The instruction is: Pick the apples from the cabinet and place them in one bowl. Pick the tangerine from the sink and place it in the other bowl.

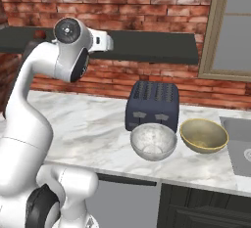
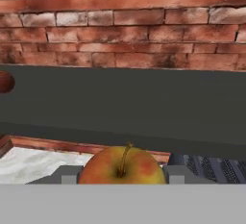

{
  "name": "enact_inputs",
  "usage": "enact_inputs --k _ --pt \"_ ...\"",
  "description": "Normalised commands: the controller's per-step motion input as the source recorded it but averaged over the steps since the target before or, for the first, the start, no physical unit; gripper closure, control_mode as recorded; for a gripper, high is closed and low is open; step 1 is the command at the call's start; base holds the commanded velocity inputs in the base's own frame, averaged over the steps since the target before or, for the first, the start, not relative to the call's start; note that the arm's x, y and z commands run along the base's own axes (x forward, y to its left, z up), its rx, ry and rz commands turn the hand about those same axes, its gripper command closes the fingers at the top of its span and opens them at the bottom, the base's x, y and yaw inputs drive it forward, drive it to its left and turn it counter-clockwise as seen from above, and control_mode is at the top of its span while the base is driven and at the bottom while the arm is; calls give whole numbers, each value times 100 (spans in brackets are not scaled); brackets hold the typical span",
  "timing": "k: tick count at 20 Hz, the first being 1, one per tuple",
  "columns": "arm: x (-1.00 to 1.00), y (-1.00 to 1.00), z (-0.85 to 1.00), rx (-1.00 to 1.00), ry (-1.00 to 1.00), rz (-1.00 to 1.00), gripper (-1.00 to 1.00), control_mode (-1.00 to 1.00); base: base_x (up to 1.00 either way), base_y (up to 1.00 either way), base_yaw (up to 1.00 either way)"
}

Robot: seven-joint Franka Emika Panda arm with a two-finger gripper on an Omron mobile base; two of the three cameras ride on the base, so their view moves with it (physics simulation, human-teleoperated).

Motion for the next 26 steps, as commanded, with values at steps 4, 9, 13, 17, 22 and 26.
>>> enact_inputs --k 4,9,13,17,22,26 --pt "-67 -33 45 0 9 0 100 -100 0 0 0" --pt "-18 -1 9 -4 8 -1 100 -100 0 0 0" --pt "-39 7 0 -11 12 -8 100 -100 0 0 0" --pt "-51 5 0 -12 14 -10 100 -100 0 0 0" --pt "-46 4 -2 -10 20 -8 100 -100 0 0 0" --pt "-45 0 -29 -4 21 -7 100 -100 0 0 0"
